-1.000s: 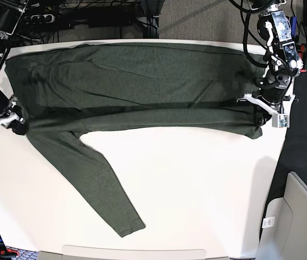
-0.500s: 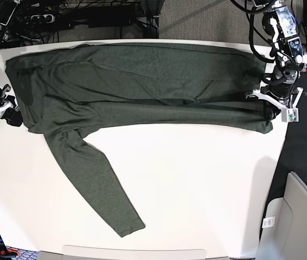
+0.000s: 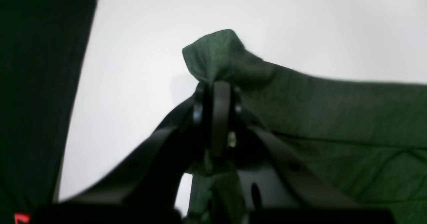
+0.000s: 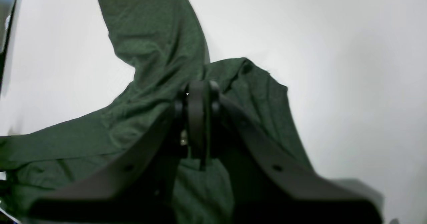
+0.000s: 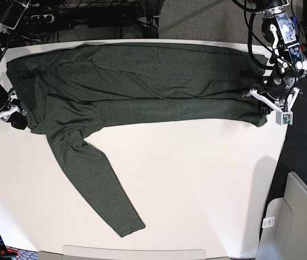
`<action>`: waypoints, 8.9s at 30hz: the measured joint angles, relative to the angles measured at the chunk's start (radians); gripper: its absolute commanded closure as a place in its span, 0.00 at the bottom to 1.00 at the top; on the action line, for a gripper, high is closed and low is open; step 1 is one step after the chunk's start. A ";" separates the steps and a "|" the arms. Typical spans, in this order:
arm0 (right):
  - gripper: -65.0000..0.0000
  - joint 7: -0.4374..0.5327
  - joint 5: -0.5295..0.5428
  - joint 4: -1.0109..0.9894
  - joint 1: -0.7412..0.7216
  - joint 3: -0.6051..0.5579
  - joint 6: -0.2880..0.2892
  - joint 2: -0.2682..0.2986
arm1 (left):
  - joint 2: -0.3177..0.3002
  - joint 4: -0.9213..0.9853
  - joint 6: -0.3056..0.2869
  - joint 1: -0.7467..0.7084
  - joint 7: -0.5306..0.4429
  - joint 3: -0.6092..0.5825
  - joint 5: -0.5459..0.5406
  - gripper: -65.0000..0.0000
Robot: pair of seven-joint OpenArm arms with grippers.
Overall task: Fold the T-shirt properly
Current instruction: 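Lower the folded hem onto the shirt body with both grippers, then grasp the loose sleeve near the right gripper with the right gripper, then lift the sleeve with the right gripper and fold it over the shirt body, then drag the sleeve across the shirt toward the left gripper with the right gripper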
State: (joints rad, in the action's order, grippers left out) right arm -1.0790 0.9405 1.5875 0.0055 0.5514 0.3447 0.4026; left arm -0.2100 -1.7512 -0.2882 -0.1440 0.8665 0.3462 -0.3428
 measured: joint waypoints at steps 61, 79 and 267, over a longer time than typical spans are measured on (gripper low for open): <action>0.60 0.474 -0.869 -0.940 -0.710 -0.381 0.000 -0.193 | 0.002 -0.019 0.120 0.036 0.050 -0.001 -0.008 0.62; 0.99 0.196 -0.747 -0.738 -0.650 -0.384 0.153 -0.224 | 0.017 -0.059 0.120 0.036 0.051 -0.001 -0.008 0.62; 0.40 0.068 -0.113 -0.081 -0.504 -1.331 0.348 -0.517 | 0.044 -0.138 0.116 -0.005 0.053 0.140 -0.001 0.63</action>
State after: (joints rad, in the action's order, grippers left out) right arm -1.0107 0.8272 1.5063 -0.4980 -0.7799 0.6926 -0.1143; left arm -0.1658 -1.8896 -0.1719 -0.1490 0.9192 0.4862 -0.3439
